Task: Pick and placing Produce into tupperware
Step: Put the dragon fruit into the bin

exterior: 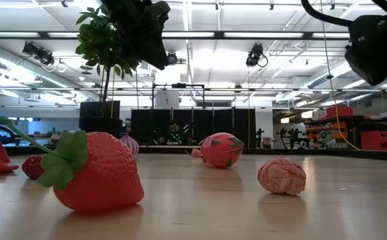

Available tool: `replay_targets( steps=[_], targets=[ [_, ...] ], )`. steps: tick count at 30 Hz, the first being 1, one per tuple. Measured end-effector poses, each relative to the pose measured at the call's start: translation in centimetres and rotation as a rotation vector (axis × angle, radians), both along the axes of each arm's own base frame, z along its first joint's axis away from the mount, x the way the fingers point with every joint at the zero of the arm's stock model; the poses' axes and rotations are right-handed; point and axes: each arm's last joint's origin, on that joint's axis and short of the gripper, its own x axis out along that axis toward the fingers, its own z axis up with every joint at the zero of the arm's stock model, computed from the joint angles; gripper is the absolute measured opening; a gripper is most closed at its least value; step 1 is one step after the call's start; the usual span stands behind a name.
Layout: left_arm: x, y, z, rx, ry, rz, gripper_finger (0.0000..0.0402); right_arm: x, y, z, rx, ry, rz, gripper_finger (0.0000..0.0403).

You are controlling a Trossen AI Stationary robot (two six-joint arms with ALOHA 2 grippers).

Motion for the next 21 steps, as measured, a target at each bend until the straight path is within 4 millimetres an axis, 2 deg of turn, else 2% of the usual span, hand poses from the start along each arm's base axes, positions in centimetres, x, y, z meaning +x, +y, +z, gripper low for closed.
replay_targets(
  steps=[5, 12, 21],
  targets=[
    [0.0, 0.0, 0.0, 0.011, 0.008, -0.013, 0.0107, 0.6, -1.1, 0.5, 0.005, -0.019, -0.039, 0.0209],
    [0.0, -0.1, 0.0, 0.147, 0.078, -0.169, 0.0107, 1.1, -3.9, 3.4, 0.025, -0.154, -0.079, 0.0205],
    [0.6, -1.6, 0.3, 0.193, 0.044, -0.252, 0.0107, 1.4, -9.4, 7.0, -0.28, -0.456, -0.177, 0.0193]
  ],
)
